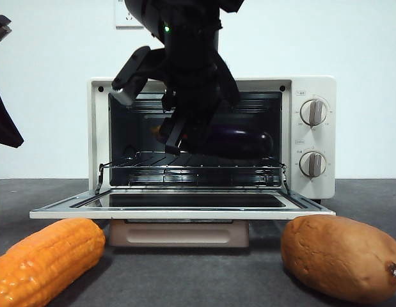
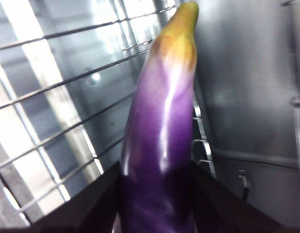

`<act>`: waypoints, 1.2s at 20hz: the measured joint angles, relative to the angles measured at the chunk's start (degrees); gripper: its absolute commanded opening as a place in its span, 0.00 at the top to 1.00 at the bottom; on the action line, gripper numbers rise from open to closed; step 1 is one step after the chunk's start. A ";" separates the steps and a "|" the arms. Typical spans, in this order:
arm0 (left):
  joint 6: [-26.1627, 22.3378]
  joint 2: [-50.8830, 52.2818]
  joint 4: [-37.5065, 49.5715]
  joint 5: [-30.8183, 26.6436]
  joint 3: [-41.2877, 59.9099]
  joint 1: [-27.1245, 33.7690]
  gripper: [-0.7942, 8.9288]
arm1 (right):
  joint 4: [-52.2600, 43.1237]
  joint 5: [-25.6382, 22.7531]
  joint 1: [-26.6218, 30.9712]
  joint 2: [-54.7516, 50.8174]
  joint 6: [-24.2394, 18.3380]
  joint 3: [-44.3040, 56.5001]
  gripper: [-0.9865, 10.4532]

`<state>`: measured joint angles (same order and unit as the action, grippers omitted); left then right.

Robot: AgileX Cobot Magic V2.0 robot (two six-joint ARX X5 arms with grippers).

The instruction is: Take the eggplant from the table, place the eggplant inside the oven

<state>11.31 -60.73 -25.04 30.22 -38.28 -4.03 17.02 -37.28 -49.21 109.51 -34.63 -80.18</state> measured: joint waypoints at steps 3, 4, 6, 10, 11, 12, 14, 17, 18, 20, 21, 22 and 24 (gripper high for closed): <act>0.00 0.00 0.02 0.00 0.00 0.02 0.91 | 0.28 0.07 0.04 0.44 2.08 0.00 0.63; 0.00 0.00 0.02 0.00 0.00 0.00 0.91 | 0.35 0.02 0.04 0.46 2.58 0.00 0.63; 0.00 0.00 0.04 0.00 0.00 0.00 0.91 | 0.15 -0.04 0.00 0.46 3.23 0.00 0.63; -0.02 0.00 0.02 0.00 0.00 0.00 0.91 | 0.15 -0.28 -0.94 0.46 3.61 0.00 0.63; -0.02 0.00 0.02 0.00 0.00 0.00 0.91 | 0.13 -0.33 -1.36 0.48 3.61 0.00 0.63; -0.02 0.00 0.04 -0.02 0.00 0.00 0.91 | 0.09 -0.46 -1.92 0.46 3.61 0.00 0.63; -0.04 -0.11 0.07 -0.02 0.00 0.00 0.91 | -0.04 -1.40 -2.71 0.46 3.61 0.00 0.63; -0.04 -1.46 0.55 -0.02 0.00 0.00 0.91 | -0.11 -1.62 -3.21 0.46 3.91 0.00 0.63; -0.11 -2.10 0.98 -0.22 0.00 0.00 0.91 | -0.11 -1.62 -3.61 0.35 4.31 0.00 0.63; -0.22 -3.87 2.51 -0.48 0.00 0.00 0.91 | -0.07 -1.62 -4.81 -1.29 4.92 0.00 0.64; -0.22 -4.76 3.72 -0.48 0.00 0.00 0.91 | -0.02 -1.62 -5.46 -2.95 5.25 0.00 0.64; -0.22 -5.97 4.66 -0.46 0.00 0.00 0.91 | 0.35 -1.55 -6.16 -5.09 6.08 0.00 0.64; -0.22 -9.99 6.21 -0.46 0.00 0.00 0.91 | 1.20 -1.51 -7.67 -9.86 7.76 0.00 0.66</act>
<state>11.09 -70.72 -18.83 29.76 -38.28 -4.03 18.22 -38.79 -56.88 99.66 -26.87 -80.18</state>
